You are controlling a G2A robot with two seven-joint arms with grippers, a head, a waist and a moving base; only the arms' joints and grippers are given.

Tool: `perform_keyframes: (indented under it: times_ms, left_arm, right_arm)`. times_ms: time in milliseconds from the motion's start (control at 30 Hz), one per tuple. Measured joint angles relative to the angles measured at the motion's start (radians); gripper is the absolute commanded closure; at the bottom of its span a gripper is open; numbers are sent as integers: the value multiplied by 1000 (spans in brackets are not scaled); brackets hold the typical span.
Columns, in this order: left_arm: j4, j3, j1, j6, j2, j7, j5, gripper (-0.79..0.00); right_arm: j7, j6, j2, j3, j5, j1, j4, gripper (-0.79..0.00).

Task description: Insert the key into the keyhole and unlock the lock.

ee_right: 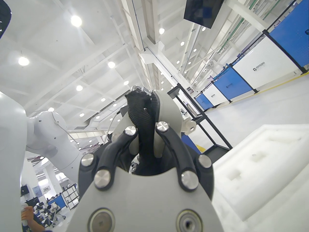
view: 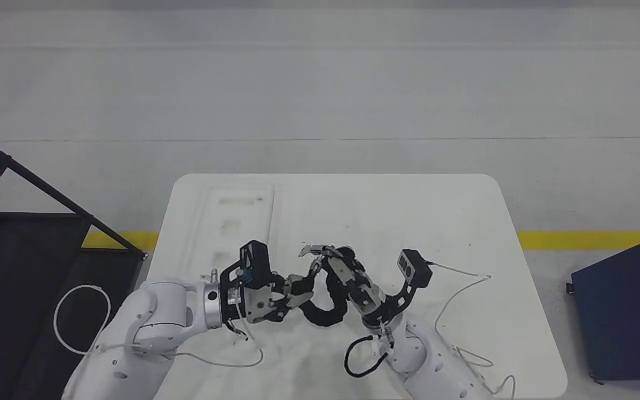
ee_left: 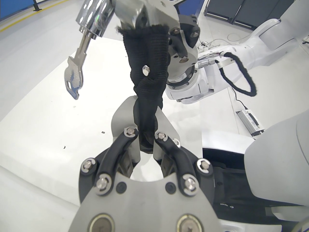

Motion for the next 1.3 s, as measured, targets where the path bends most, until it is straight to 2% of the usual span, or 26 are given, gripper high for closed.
perform_keyframes:
  times_ms: [500,667,867,967,1100,1300]
  left_arm:
    - [-65,-73,61,-51,20,46,1,0]
    - [-53,-114,95,-14,26,46,25,0]
    - [20,-119,92,74,34,-24,-98,0]
    - [56,-81,64,105,41,-151,-196,0]
    - [130,6,-32,187,44,-333,-357,0]
    - [213,92,-153,236,39,-421,-455,0]
  right_arm:
    - [-27,59,-7,108,-26,-32,33,0]
    - [6,100,4,175,-99,-37,43,0]
    - [65,136,23,270,-162,-75,15,0]
    - [108,154,33,311,-168,-98,-6,0]
    - [166,205,44,364,-200,-124,-35,0]
    - [176,229,52,424,-144,-164,-37,0]
